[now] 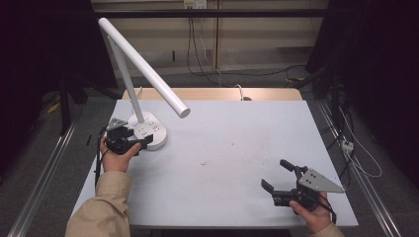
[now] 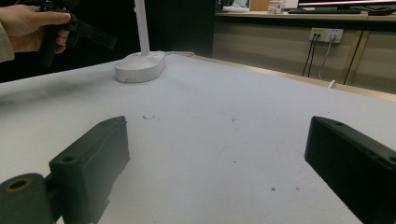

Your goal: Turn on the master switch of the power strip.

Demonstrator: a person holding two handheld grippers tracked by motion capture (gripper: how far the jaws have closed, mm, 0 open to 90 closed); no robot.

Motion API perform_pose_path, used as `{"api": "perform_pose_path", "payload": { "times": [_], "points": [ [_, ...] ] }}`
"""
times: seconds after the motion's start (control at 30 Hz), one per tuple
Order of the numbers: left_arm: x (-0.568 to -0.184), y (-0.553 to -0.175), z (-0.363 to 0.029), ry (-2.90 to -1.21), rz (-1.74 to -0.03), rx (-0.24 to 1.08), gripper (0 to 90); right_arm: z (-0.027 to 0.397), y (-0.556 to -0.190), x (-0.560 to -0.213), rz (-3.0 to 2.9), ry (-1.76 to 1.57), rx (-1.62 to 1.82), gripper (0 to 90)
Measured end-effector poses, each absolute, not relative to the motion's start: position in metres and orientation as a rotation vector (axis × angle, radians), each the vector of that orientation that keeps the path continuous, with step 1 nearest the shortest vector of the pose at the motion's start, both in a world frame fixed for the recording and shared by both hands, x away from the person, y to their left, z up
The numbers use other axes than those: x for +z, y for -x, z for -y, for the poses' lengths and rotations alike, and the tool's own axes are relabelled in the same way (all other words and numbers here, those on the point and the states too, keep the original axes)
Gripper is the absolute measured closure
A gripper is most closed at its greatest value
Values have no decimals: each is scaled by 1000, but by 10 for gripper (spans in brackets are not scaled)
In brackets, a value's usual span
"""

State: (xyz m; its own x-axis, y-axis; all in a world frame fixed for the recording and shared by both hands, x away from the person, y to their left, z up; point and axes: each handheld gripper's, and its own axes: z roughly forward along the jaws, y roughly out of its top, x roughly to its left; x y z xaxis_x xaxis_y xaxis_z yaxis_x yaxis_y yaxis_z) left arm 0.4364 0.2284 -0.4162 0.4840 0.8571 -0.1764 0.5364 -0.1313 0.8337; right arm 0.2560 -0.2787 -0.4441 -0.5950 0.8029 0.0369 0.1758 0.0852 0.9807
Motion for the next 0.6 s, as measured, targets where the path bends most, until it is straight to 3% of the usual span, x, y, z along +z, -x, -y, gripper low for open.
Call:
{"api": "perform_pose_path", "payload": {
  "times": [0.6],
  "points": [
    [-417,-409,-216,-1825,-1062,393,109,279,-256,-444,-1837,-971,1547,60]
  ]
}}
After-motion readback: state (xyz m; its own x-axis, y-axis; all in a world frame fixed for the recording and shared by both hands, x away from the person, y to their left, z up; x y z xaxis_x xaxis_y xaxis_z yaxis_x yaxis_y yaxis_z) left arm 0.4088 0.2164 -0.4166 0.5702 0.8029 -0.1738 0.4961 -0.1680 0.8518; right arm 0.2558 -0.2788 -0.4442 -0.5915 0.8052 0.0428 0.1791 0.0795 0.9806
